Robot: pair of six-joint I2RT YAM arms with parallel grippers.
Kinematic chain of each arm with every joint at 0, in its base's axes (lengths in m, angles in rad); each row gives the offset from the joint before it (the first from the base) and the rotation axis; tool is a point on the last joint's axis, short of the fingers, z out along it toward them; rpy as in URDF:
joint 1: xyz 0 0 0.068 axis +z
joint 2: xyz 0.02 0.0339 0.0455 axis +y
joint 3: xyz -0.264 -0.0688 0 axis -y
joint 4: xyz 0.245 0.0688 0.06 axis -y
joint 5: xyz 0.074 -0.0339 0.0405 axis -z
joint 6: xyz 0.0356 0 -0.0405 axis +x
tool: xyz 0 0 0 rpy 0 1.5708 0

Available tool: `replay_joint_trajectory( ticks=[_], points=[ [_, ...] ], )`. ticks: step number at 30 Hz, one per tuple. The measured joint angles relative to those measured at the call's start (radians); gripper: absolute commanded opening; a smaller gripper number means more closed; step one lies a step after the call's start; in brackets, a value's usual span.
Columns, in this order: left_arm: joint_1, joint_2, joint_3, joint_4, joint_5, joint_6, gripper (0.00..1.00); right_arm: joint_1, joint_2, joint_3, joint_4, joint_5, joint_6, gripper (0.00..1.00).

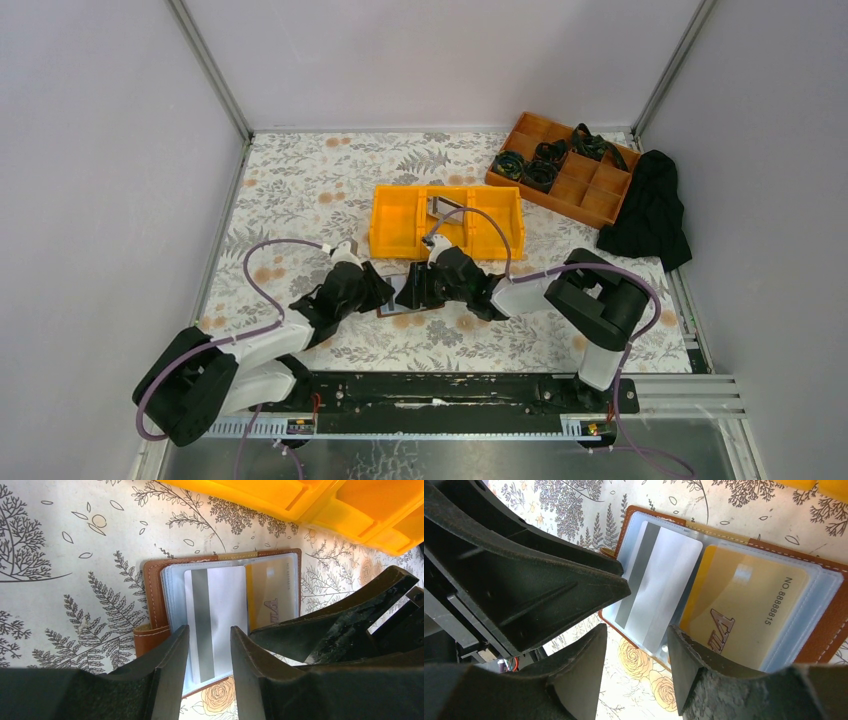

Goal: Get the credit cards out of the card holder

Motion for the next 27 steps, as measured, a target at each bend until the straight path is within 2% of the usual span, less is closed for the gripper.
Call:
replay_joint_trajectory(
  ticks=[11, 20, 27],
  points=[
    [0.014, 0.029, -0.003, 0.040, 0.032, -0.002, 0.44, 0.000, -0.010, 0.000, -0.007, 0.017, -0.020, 0.56],
    [0.023, 0.084, -0.003, 0.112, 0.049, -0.008, 0.44, 0.000, 0.014, -0.011, 0.056, 0.002, -0.011, 0.55],
    [0.026, 0.092, -0.003, 0.124, 0.052, -0.011, 0.44, 0.000, 0.014, -0.043, 0.111, -0.003, 0.003, 0.49]
  ],
)
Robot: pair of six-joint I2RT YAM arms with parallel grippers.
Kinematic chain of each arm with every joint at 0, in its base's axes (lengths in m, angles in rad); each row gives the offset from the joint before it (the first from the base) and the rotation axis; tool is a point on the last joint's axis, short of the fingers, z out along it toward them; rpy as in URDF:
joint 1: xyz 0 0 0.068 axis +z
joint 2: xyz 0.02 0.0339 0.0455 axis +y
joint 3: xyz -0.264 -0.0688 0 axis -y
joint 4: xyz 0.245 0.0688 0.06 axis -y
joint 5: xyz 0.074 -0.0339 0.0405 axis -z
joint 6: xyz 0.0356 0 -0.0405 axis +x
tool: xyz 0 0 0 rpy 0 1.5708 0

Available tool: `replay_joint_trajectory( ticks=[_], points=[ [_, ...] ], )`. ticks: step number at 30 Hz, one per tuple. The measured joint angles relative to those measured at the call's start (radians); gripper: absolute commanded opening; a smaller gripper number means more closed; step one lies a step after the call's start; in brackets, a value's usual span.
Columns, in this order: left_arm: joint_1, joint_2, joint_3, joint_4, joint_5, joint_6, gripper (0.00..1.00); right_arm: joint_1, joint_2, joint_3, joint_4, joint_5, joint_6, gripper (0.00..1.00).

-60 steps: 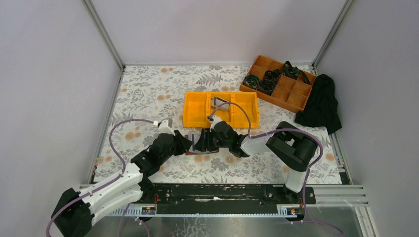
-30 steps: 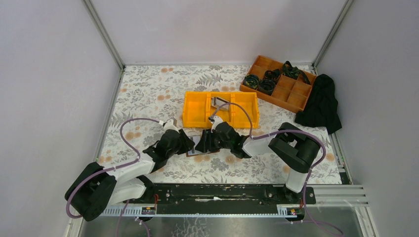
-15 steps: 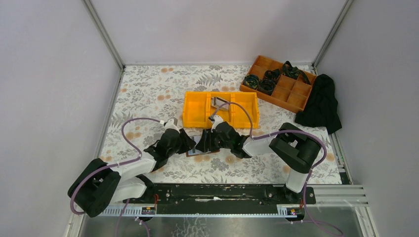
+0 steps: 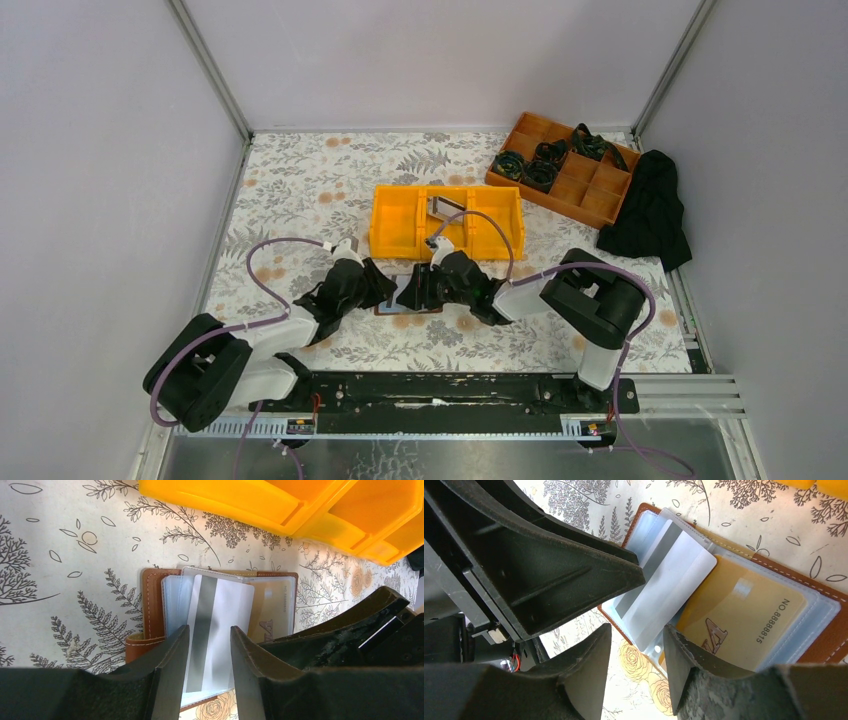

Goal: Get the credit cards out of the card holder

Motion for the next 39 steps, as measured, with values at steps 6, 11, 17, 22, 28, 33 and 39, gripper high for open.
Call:
replay_joint_trajectory(
  ticks=[6, 11, 17, 22, 28, 33, 39],
  points=[
    [0.000, 0.000, 0.000, 0.000, 0.006, -0.002, 0.43, -0.008, 0.000, -0.030, 0.058, -0.010, 0.031, 0.44],
    [0.000, 0.000, -0.001, 0.002, 0.006, -0.002, 0.43, -0.019, 0.002, -0.032, 0.080, -0.019, 0.051, 0.42],
    [0.001, 0.000, -0.003, 0.004, 0.005, -0.002, 0.43, -0.024, 0.011, -0.029, 0.087, -0.023, 0.053, 0.42],
    [0.001, -0.002, -0.003, 0.013, 0.016, -0.005, 0.43, -0.026, 0.063, -0.008, 0.122, -0.034, 0.068, 0.42],
    [0.002, -0.001, -0.003, 0.019, 0.023, -0.005, 0.43, -0.026, 0.108, 0.001, 0.192, -0.056, 0.094, 0.40],
    [0.002, -0.001, -0.003, 0.024, 0.026, -0.006, 0.43, -0.033, 0.127, -0.023, 0.275, -0.076, 0.123, 0.38],
    [0.002, -0.007, -0.004, 0.017, 0.023, -0.007, 0.43, -0.041, 0.135, -0.051, 0.364, -0.103, 0.151, 0.38]
  ],
)
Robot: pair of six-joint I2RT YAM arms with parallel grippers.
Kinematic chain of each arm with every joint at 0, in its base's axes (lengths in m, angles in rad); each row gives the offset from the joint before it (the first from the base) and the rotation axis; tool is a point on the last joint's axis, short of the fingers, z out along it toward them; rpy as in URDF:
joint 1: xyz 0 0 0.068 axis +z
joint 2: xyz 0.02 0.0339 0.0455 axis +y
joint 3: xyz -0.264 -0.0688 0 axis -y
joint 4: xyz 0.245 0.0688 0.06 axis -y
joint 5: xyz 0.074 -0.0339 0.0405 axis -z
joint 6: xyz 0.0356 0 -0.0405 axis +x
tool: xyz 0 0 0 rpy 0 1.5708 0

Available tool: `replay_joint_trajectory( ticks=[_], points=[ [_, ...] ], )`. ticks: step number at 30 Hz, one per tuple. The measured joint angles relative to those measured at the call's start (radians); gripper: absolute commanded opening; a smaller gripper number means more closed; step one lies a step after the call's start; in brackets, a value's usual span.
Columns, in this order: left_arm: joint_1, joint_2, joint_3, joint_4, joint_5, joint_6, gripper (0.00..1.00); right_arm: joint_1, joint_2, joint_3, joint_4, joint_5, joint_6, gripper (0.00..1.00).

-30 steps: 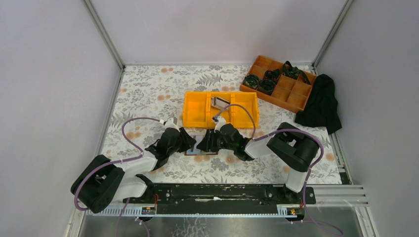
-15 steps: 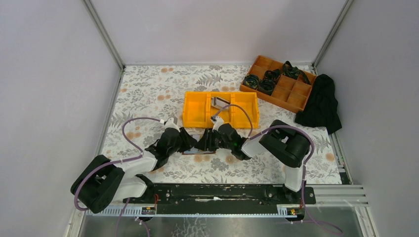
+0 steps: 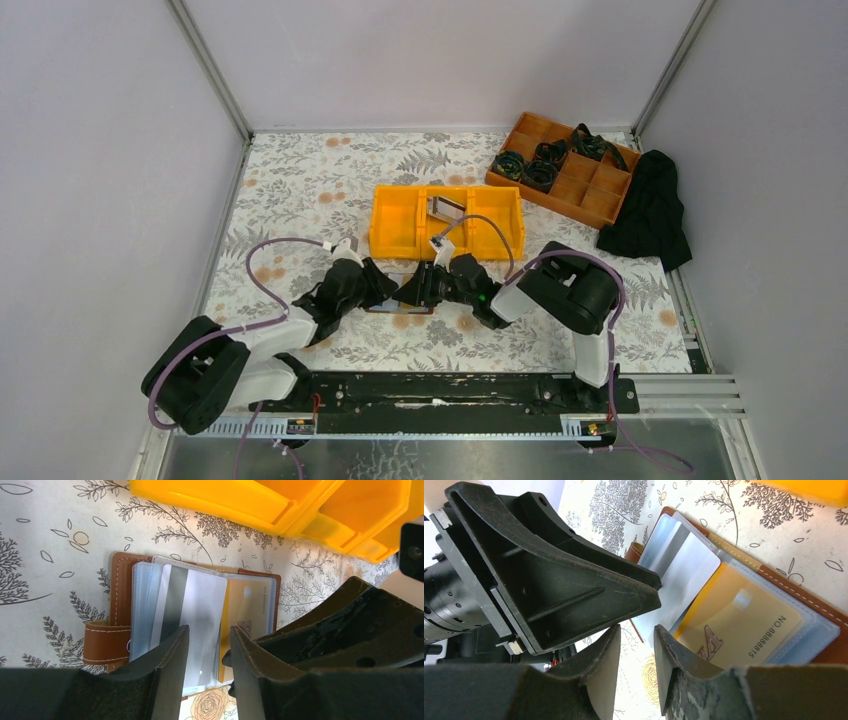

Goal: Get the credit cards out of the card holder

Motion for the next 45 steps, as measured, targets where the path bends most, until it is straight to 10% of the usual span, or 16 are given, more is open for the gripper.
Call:
replay_joint_trajectory(
  ticks=[45],
  points=[
    [0.033, -0.325, 0.032, -0.348, -0.087, 0.069, 0.46, -0.005, -0.020, -0.012, -0.054, 0.028, -0.051, 0.43]
  ],
)
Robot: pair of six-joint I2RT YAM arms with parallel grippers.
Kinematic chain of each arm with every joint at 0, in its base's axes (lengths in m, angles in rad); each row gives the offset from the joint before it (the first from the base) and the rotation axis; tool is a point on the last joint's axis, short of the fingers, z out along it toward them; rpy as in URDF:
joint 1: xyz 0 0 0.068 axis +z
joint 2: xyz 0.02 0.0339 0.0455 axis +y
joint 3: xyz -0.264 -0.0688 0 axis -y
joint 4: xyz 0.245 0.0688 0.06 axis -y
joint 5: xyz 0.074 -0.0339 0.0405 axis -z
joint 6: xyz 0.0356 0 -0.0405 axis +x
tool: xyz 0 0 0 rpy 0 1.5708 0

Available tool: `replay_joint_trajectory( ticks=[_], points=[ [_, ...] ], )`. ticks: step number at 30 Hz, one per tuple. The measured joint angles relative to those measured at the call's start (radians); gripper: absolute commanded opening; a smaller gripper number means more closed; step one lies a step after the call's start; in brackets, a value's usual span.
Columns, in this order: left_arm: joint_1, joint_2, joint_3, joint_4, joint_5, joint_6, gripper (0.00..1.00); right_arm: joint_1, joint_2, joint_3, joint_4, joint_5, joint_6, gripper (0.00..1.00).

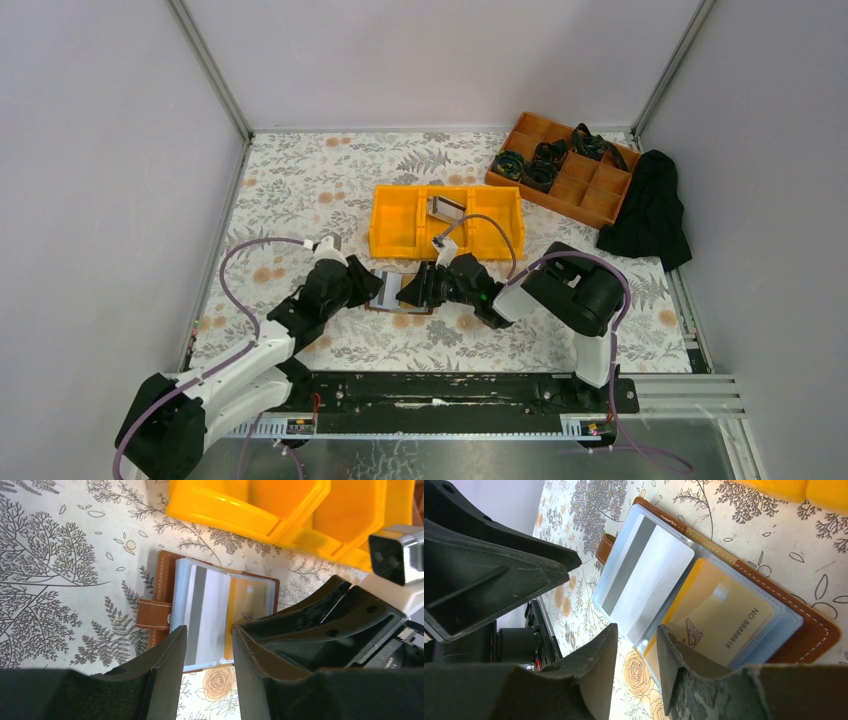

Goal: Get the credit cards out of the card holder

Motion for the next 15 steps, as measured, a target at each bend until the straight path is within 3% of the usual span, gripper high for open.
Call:
replay_joint_trajectory(
  ticks=[7, 15],
  points=[
    [0.000, 0.004, 0.007, 0.004, 0.029, -0.006, 0.46, 0.000, 0.000, 0.000, 0.000, 0.000, 0.000, 0.43],
    [0.000, 0.137, -0.016, 0.036, 0.063, -0.012, 0.46, 0.000, -0.002, 0.000, -0.005, 0.000, -0.001, 0.44]
  ],
)
